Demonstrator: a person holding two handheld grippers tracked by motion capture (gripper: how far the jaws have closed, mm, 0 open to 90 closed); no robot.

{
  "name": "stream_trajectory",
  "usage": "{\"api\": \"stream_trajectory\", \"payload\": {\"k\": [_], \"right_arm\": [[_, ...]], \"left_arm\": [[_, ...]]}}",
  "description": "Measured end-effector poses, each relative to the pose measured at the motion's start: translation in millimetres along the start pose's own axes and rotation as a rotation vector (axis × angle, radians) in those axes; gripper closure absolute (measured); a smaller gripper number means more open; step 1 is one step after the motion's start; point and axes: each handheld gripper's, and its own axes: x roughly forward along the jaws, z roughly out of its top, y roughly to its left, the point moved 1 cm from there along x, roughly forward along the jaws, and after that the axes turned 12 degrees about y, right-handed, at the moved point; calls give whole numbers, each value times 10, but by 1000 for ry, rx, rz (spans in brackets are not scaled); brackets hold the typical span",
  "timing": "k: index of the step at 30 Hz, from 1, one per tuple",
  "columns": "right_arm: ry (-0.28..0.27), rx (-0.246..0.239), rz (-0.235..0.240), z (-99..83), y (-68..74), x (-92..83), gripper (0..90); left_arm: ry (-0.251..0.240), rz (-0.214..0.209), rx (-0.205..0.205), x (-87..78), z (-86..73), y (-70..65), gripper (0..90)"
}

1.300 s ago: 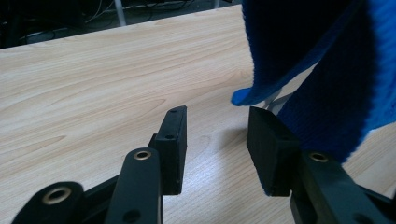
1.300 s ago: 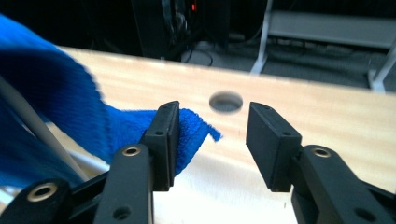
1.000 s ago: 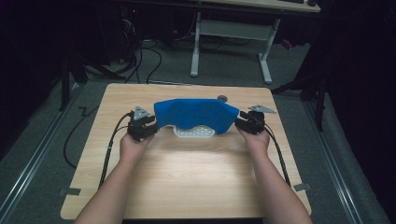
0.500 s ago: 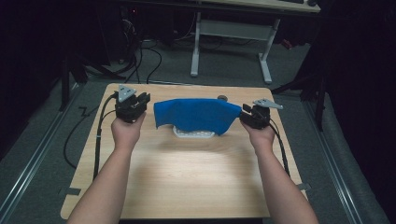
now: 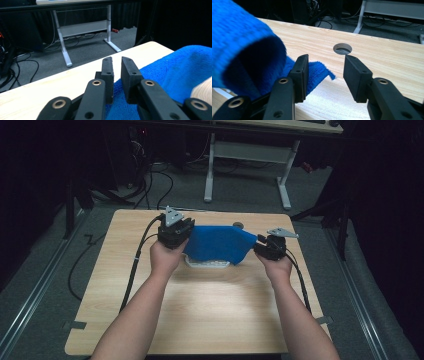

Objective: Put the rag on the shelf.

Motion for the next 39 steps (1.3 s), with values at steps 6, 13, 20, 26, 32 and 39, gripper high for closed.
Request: {"api": "stream_trajectory", "payload": {"k": [6,13,20,26,32,39], "right_arm": [[-41,57,12,11,-133,-95,496],[-70,94,-17,-4,-309,-236,503],[-34,77,-41,-235,-309,-242,516],[-25,20,-71,-540,-140,-355,517],[-19,-55,-113,-841,86,-564,502],[-6,-87,-101,-1183,280,-776,452]], "left_arm": [[7,27,21,-2,4,-34,835],[13,39,23,8,9,-49,855],[-38,29,-16,-185,-27,6,744],[-39,77,-19,-534,-350,137,713],[51,83,-58,-688,-932,277,686],[177,54,-108,-779,-1706,305,637]]}}
